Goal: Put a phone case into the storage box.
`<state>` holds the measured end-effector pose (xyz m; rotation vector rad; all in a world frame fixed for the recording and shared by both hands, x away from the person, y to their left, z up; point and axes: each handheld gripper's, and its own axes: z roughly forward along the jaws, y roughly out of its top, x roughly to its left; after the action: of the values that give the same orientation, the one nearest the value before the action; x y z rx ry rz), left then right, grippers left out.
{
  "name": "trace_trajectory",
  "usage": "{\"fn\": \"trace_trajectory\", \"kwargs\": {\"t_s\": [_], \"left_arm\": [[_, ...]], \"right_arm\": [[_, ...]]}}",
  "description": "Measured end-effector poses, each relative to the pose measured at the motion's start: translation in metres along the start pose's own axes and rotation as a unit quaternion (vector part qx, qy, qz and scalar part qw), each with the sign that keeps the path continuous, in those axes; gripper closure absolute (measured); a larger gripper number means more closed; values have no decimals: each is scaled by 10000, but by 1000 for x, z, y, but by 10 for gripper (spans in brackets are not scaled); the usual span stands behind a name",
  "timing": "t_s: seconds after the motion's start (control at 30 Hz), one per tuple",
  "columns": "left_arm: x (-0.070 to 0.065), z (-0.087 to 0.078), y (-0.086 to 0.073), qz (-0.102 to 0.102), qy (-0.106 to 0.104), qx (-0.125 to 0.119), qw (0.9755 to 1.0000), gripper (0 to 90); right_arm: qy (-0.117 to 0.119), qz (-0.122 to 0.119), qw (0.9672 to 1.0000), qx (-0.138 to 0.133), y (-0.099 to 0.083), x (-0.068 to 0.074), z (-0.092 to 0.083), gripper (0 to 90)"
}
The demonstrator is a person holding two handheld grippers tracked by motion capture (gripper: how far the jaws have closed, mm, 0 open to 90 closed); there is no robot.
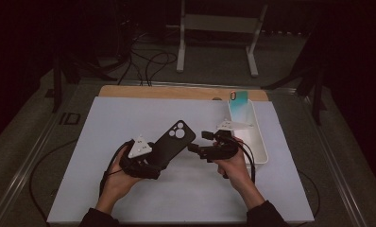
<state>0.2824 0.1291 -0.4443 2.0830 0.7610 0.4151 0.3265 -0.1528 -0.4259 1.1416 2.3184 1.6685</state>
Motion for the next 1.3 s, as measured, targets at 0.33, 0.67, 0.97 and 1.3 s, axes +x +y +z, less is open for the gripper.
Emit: {"fn": "trace_trajectory", "kwargs": {"t_s": [0.33, 0.67, 0.97, 1.3], "left_arm": [[-9, 2, 3, 52, -67, -136, 9999, 152], [-13, 9, 3, 50, -34, -76, 10000, 152], [-14, 11, 2, 16, -70, 50, 10000, 152], [-8, 8, 3, -264, -133, 15, 9996, 169]], "right_arm": [[215, 345, 9988, 263, -1, 6, 17, 424], [718, 432, 9959, 335, -2, 17, 25, 688], [782, 225, 9964, 256, 1, 30, 28, 804], [659, 59, 9977, 163, 2, 33, 27, 853]]}}
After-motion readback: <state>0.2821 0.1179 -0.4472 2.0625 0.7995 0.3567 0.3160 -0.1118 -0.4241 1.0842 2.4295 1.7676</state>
